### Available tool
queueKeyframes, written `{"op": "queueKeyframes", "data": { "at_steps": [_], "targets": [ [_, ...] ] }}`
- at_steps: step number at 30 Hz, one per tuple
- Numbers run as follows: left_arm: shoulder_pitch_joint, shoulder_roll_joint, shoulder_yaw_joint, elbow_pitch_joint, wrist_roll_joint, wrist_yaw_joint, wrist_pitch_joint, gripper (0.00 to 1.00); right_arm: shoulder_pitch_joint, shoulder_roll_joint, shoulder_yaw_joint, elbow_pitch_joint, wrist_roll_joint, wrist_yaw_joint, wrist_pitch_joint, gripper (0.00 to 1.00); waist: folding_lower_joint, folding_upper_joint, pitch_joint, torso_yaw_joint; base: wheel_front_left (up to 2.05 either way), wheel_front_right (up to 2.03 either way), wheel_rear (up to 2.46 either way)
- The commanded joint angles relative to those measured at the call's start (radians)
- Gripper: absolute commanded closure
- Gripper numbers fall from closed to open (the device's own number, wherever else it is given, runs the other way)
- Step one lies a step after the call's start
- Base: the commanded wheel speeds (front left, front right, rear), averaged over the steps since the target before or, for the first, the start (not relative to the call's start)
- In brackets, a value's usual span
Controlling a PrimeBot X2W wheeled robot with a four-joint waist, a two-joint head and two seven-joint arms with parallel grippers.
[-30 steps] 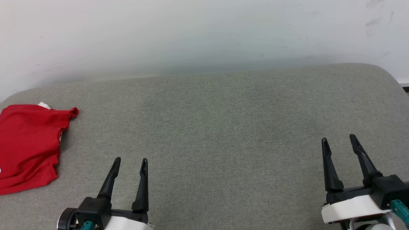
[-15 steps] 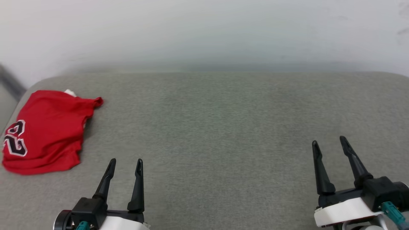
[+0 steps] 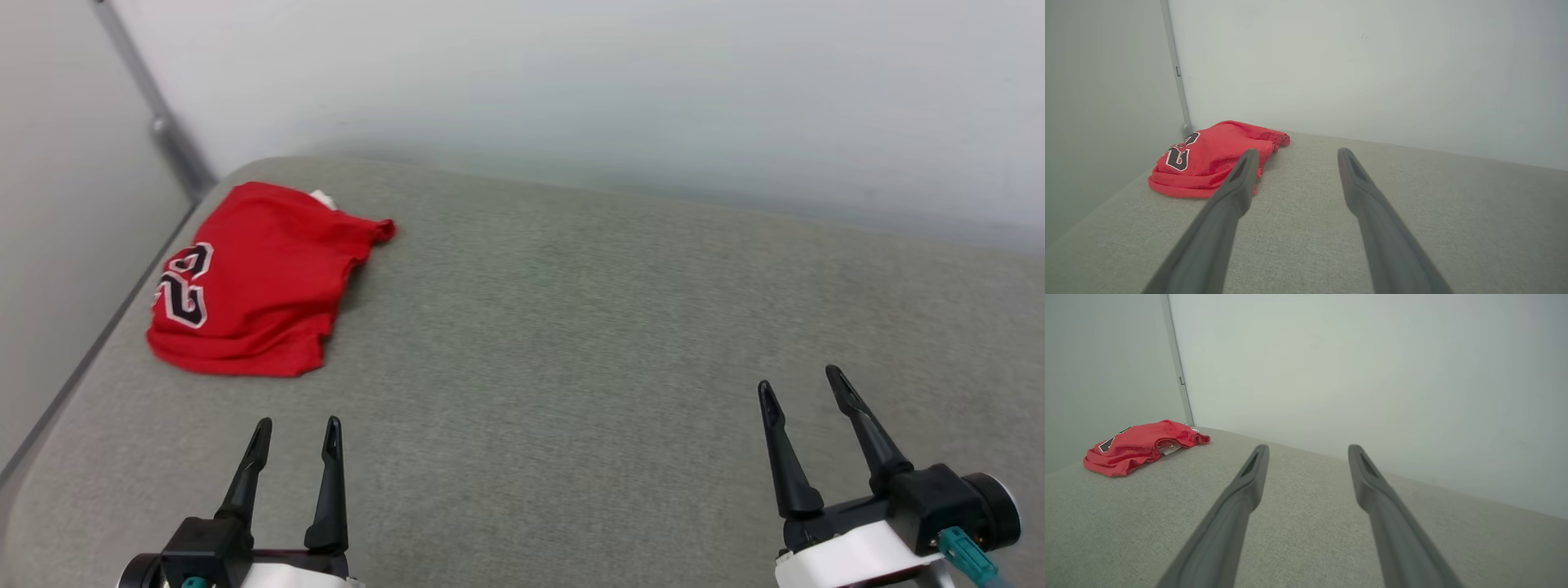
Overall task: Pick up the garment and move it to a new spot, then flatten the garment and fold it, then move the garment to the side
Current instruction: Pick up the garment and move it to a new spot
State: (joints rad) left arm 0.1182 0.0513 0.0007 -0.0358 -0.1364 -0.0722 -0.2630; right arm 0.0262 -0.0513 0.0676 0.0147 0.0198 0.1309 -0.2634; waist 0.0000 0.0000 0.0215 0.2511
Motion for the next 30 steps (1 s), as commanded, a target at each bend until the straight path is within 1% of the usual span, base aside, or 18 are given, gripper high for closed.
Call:
{"op": "queueKeyframes", "data": {
  "at_steps": [1,8,15,22,30],
  "targets": [
    [0.010,-0.001,0.000,-0.001,0.001,-0.004,-0.003,0.00,0.013,0.002,0.000,0.001,0.005,0.000,-0.002,0.00,0.0000,0.0000,-0.006,0.029,0.00,0.00,0.00],
    [0.020,-0.001,0.003,-0.006,0.010,-0.008,-0.003,0.00,0.020,0.002,0.013,0.006,0.015,0.000,-0.002,0.00,0.0000,0.0000,-0.016,0.098,0.00,0.00,0.00],
    [0.033,-0.001,0.005,-0.006,0.019,-0.020,-0.003,0.00,0.024,0.002,0.021,0.010,0.026,0.000,-0.002,0.00,0.0000,0.0000,-0.028,0.140,0.00,0.00,0.00],
    [0.040,-0.001,0.012,-0.009,0.022,-0.024,-0.003,0.00,0.026,0.002,0.029,0.013,0.031,0.000,-0.002,0.00,0.0000,0.0000,-0.033,0.150,0.00,0.00,0.00],
    [0.041,-0.001,0.019,-0.007,0.010,-0.029,-0.003,0.00,0.024,0.002,0.038,0.011,0.023,0.000,-0.002,0.00,0.0000,0.0000,-0.023,0.132,0.00,0.00,0.00]
  ]
}}
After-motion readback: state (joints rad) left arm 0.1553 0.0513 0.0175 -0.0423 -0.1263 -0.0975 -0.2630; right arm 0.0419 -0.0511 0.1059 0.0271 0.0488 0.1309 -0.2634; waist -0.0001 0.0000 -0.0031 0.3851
